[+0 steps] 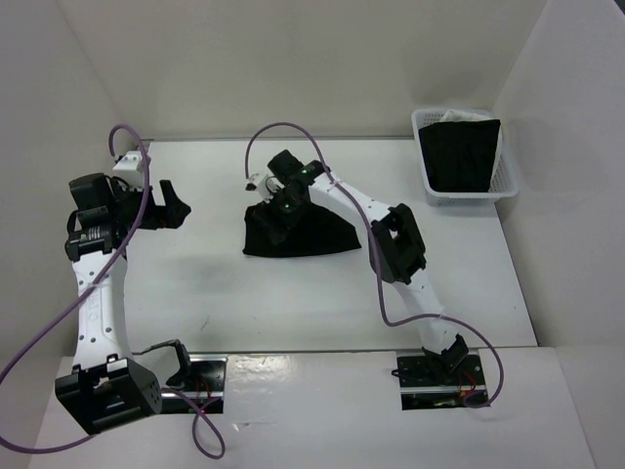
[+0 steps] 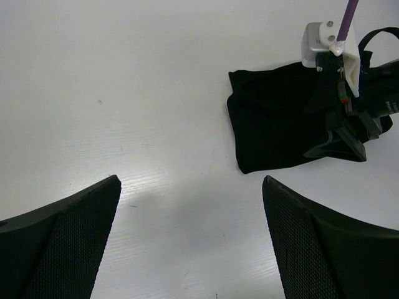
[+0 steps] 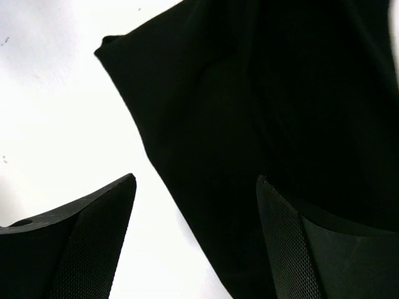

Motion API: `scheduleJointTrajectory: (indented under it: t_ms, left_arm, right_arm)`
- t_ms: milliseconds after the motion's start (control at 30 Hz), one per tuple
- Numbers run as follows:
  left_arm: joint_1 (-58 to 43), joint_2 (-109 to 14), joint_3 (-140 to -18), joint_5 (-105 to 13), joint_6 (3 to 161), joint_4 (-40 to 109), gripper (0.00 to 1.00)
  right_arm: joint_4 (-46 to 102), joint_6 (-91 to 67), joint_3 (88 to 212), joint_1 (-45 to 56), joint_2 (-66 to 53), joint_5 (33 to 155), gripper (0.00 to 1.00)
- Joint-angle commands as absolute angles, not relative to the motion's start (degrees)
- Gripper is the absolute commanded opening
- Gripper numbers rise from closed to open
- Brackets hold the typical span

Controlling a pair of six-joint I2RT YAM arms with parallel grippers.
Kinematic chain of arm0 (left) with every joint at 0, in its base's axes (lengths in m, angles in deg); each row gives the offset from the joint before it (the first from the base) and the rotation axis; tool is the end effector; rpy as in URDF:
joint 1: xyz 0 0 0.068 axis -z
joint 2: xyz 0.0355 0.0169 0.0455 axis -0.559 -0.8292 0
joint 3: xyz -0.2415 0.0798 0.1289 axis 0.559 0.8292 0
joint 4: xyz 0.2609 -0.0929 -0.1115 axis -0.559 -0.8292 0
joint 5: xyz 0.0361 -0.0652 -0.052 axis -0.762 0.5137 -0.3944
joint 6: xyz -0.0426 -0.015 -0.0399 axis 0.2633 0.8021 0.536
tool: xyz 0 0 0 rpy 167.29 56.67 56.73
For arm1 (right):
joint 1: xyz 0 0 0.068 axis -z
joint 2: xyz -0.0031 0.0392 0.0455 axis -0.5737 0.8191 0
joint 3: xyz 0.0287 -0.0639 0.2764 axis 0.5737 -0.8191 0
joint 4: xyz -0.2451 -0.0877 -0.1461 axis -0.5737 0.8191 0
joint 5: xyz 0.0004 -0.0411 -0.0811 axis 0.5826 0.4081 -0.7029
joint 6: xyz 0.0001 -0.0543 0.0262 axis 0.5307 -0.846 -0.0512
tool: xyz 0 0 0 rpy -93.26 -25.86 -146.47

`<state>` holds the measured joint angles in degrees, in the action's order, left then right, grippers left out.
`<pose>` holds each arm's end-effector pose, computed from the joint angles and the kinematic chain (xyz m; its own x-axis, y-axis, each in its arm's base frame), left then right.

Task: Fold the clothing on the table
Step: Fold the skirt

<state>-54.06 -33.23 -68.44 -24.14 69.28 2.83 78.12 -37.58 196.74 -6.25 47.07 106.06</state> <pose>0.2594 0.0709 0.3650 -0.4492 -0.1465 -0.8813 0.1258 0.9663 -0.2248 0.4080 0.3784 0.2073 -0.3983 -0.7506 -0.5272 -0.9127 0.3817 0.1461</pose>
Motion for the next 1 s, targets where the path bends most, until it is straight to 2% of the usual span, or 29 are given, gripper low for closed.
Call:
scheduleJointTrajectory:
  t_ms: [0, 233, 500, 600, 633, 667, 967]
  left_arm:
    - [-54.29, -32.98, -68.43, -23.9, 69.68, 4.69, 1.0]
    - [-54.29, -32.98, -67.9, -23.9, 69.68, 4.69, 1.0]
    - [-54.29, -32.98, -67.9, -24.43, 69.68, 4.69, 1.0]
    - [-54.29, -32.98, -67.9, -24.43, 69.68, 4.69, 1.0]
    - [-54.29, -32.98, -67.9, -24.43, 69.68, 4.69, 1.0]
    - [-54.29, -32.98, -67.9, -24.43, 69.68, 4.69, 1.0]
    - [-54.29, -32.98, -67.37, -24.43, 69.68, 4.69, 1.0]
  right_arm:
    - [81.65, -39.22, 200.49, -6.13, 48.34, 110.04, 0.83]
    - [84.37, -40.37, 205.58, -6.13, 52.64, 109.43, 0.83]
    - [90.43, -40.89, 217.88, -5.51, 60.11, 108.37, 0.83]
    - [98.31, -40.89, 229.72, -4.99, 66.08, 109.69, 0.83]
    - [101.14, -40.89, 240.81, -4.98, 71.41, 109.69, 0.86]
    - [101.77, -38.72, 244.49, -4.46, 73.2, 107.77, 0.86]
    - [100.64, -36.33, 247.78, -2.52, 71.65, 100.65, 0.87]
